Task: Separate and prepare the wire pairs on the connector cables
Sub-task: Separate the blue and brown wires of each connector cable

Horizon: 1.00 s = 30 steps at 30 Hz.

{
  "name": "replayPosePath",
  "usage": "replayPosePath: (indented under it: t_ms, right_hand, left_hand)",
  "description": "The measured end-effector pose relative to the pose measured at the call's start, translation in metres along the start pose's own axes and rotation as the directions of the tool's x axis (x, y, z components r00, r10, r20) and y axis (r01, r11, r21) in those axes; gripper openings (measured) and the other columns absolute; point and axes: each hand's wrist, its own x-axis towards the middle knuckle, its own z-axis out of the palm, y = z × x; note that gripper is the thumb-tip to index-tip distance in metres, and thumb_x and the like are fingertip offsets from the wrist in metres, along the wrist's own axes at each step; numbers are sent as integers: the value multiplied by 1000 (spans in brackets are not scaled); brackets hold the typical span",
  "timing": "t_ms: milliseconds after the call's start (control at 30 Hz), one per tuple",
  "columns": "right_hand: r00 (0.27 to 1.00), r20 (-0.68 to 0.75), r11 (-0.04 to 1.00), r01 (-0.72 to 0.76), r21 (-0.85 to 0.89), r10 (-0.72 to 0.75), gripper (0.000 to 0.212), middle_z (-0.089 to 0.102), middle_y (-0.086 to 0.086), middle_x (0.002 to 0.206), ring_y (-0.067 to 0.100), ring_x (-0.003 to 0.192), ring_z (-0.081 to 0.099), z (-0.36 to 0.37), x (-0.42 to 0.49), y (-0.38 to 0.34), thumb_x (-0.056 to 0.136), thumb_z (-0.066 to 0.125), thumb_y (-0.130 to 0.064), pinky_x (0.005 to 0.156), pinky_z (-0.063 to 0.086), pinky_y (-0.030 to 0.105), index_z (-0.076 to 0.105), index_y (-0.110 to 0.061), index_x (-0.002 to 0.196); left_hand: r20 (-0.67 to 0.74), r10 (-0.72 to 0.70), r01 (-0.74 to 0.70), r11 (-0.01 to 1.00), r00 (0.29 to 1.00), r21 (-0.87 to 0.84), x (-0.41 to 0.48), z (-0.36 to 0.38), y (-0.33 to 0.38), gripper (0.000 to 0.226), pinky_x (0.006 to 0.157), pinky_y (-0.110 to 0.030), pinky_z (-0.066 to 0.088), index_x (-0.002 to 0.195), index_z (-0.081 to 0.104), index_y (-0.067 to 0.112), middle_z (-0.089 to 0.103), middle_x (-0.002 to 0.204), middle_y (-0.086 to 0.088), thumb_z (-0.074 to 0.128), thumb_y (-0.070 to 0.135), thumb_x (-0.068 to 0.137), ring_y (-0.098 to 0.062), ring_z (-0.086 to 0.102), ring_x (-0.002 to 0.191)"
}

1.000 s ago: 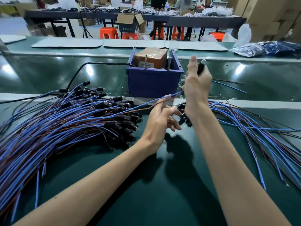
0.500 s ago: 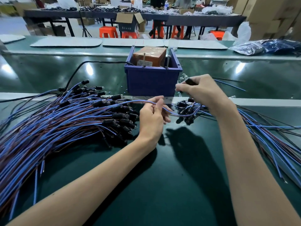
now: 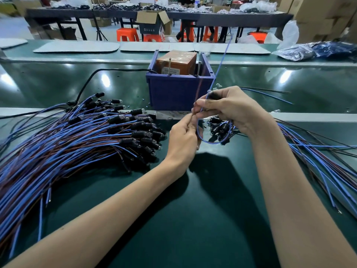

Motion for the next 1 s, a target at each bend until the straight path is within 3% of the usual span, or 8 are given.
replayPosePath:
  t_ms: [67,133,300,500,733,1000]
  right_hand:
    - [1000,-26,1000,-6,0,6,5,72,3,63,9,52,68,1,1,1,91,61,-1,38,36,4,62,2,88]
    - [997,-75,999,-9,-33,6,8,71,1,61,8,48,66,1,4,2,92,61,-7,37,35,5,60,-1,88]
    - [983,-184,979,-44,-198,7,18,66,-5,51,3,37,55,-1,12,12,97,57,-24,43,38,8,62,-9,90]
    - [976,-216,941,-51,-334,-23,25,52,-8,38,4,35,39,1,16,17,97,52,-24,39,33,10,71,-13,84]
    - [983,-174,920,-14,-391,-59,25,44,-9,37,4,38,39,3,16,17,92,53,-20,54,34,23,74,-16,79]
    - [994,-98,912,12,-411,-57,26,37,-11,35,4,35,35,6,13,14,92,54,-16,40,30,14,73,-17,74]
  left_hand:
    - [-62,-46,41,996,997,-81,2,0,2,25,38,-16,34,100,62,19,47,47,13,37,13,104,-2,37,37]
    - [-115,-89,71,986,989,-153,3,-1,5,23,38,-16,36,119,55,14,49,49,9,37,12,103,-4,38,37]
    - [-179,-115,69,967,977,-244,2,-3,8,27,36,-15,33,128,43,23,47,50,6,38,12,103,-4,36,35]
    - [-178,-193,146,959,965,-245,3,0,7,25,36,-14,27,119,52,18,40,46,7,33,11,104,0,34,37]
    - [-138,-203,181,971,970,-154,5,-1,2,26,40,-16,28,110,56,19,41,38,13,32,10,103,-1,35,39]
    - [-97,-168,161,984,981,-78,5,-1,-1,31,42,-20,25,93,58,28,40,39,11,34,10,102,-3,32,40]
